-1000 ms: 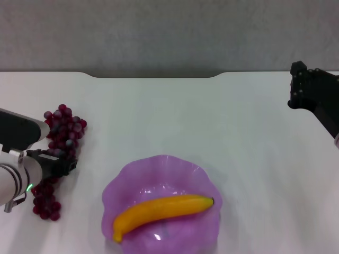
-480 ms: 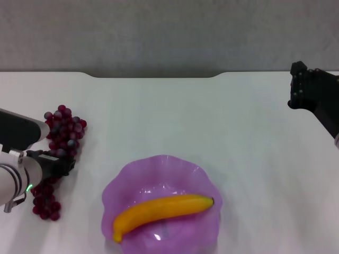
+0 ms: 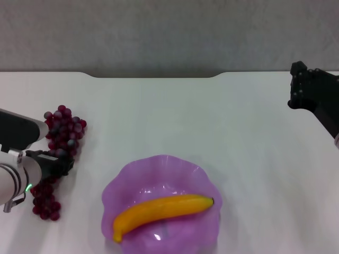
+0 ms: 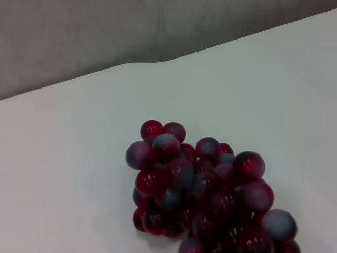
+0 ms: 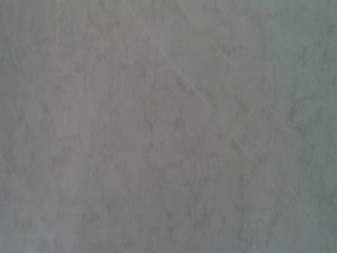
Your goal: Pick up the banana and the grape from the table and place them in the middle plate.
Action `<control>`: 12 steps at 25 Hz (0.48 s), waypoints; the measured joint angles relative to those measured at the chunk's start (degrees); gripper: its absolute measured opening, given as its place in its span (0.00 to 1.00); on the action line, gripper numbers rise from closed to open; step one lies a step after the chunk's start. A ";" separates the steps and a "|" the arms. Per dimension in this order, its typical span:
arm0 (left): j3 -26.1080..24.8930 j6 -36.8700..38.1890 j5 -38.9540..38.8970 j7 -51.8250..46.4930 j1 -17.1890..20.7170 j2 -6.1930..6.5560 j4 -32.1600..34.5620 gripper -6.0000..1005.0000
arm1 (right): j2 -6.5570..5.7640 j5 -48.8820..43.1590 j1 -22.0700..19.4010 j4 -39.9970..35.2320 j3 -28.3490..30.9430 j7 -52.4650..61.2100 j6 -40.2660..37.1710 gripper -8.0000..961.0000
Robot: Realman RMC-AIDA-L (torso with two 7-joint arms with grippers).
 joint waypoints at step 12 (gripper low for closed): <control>-0.21 0.42 0.10 -0.51 2.67 -0.05 -5.34 0.45 | 0.00 0.00 0.09 0.19 0.00 -0.04 0.04 0.03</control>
